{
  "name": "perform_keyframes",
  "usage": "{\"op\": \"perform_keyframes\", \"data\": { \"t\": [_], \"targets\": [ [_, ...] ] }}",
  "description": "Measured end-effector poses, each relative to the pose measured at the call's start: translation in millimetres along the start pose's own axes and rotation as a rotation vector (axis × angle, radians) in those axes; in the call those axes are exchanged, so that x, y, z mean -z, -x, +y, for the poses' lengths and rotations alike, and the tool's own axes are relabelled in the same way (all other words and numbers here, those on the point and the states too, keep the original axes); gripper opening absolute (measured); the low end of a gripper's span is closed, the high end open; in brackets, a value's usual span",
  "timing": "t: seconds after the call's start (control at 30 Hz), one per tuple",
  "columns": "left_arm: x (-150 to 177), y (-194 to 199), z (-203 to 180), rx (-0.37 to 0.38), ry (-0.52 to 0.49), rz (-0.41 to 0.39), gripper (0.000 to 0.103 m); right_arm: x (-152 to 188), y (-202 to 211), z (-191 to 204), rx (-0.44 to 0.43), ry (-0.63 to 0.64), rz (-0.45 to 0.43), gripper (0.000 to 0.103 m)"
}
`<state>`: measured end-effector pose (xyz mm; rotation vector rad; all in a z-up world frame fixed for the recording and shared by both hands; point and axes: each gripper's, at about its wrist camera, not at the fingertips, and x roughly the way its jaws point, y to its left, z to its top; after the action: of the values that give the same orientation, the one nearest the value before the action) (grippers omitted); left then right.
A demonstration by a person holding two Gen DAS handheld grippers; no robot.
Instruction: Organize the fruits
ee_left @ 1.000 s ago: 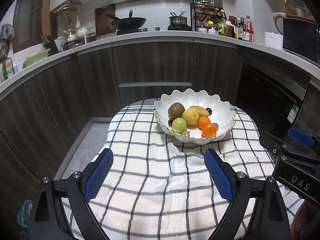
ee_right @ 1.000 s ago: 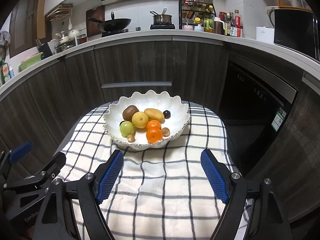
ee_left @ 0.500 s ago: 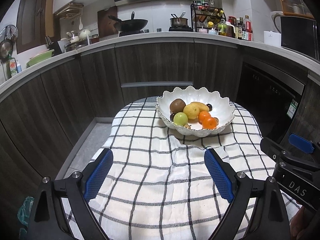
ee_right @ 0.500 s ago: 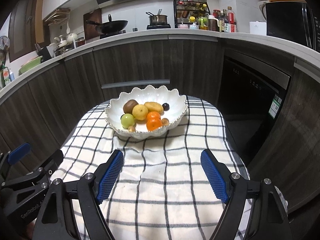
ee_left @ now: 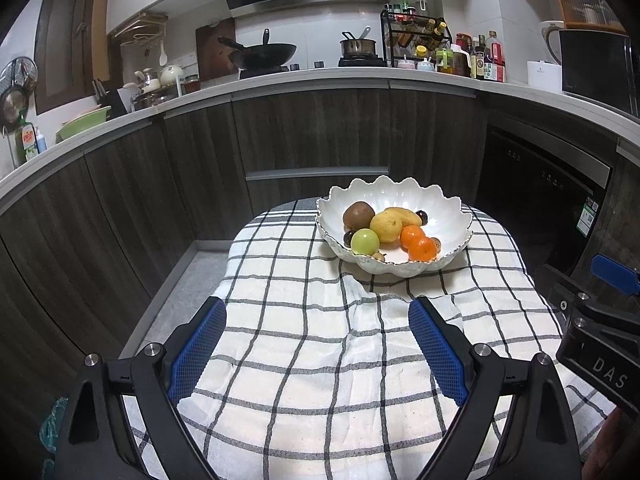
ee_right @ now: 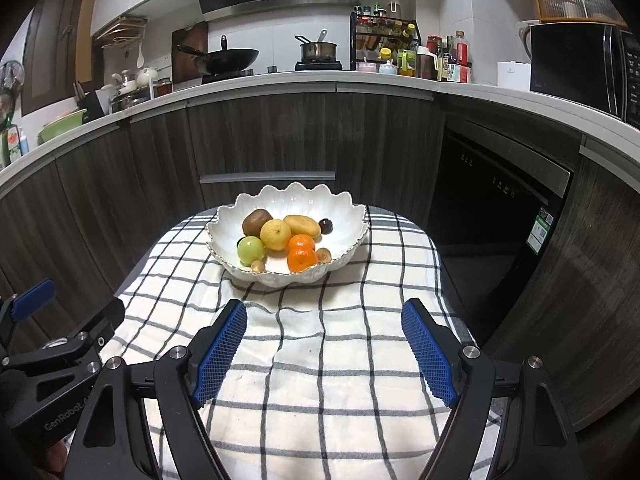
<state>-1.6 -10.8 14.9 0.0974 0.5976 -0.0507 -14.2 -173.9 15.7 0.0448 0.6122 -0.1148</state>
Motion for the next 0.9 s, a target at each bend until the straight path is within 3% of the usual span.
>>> {"op": "perform_keyframes", "data": {
  "t": [0.9],
  "targets": [
    [2.5, -1.8, -2.4, 0.004, -0.008, 0.004, 0.093, 1.8, -2.4, -2.2, 0.005, -0.009, 0.006, 0.080]
  ]
}}
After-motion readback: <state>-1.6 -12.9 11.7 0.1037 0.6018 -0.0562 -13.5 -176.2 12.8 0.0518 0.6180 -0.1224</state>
